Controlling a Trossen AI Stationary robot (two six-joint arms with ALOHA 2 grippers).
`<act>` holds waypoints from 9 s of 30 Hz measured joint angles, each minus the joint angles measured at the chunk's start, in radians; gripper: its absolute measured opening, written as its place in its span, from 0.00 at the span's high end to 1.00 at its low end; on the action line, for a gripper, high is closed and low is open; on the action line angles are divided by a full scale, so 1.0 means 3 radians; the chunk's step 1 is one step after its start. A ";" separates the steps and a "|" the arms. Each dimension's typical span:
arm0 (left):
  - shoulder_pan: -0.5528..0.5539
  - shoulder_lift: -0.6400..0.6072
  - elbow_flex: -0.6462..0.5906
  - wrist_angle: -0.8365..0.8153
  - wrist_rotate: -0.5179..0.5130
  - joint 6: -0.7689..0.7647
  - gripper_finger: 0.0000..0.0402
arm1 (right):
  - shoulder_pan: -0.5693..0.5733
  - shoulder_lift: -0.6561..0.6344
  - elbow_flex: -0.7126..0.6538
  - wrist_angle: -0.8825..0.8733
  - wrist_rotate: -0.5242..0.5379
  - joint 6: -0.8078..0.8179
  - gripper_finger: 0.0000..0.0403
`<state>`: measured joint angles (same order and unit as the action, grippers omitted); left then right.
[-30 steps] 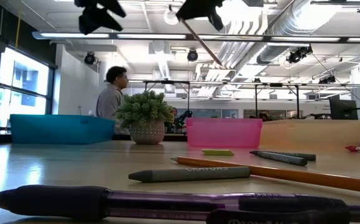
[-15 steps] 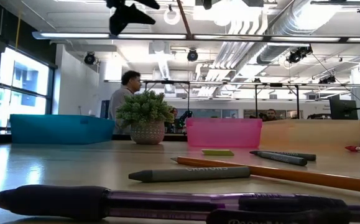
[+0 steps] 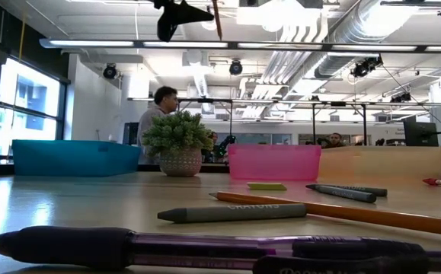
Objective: Sort crayons/erasers/pens/pencils in bins
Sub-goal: Put the orange pencil into the blue bin, then put the black pen into the orange bin
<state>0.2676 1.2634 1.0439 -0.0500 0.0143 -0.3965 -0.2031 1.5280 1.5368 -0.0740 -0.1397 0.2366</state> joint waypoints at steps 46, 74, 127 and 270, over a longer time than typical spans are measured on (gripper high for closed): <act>0.0003 0.0000 0.0000 0.0101 -0.0190 0.0161 0.99 | -0.0001 0.0000 0.0000 -0.0041 0.0062 -0.0070 0.84; 0.0390 -0.0518 -0.0001 -0.1359 -0.0797 0.0098 1.00 | -0.0219 -0.0019 0.0000 -0.0669 0.0045 -0.0127 0.60; 0.2237 0.0846 -0.0001 -0.3676 -0.0744 0.0900 1.00 | 0.0004 -0.0005 -0.0001 -0.2083 0.0354 0.0120 0.60; -0.1177 0.0419 0.0924 -0.3257 -0.0175 -0.1373 0.61 | 0.3143 0.0807 -0.1851 -0.2380 0.0319 0.3658 0.94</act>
<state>-0.0854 1.3891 1.3212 -1.0271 -0.0383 -0.8085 0.7399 1.7701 0.9813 -0.7879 -0.0441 1.3341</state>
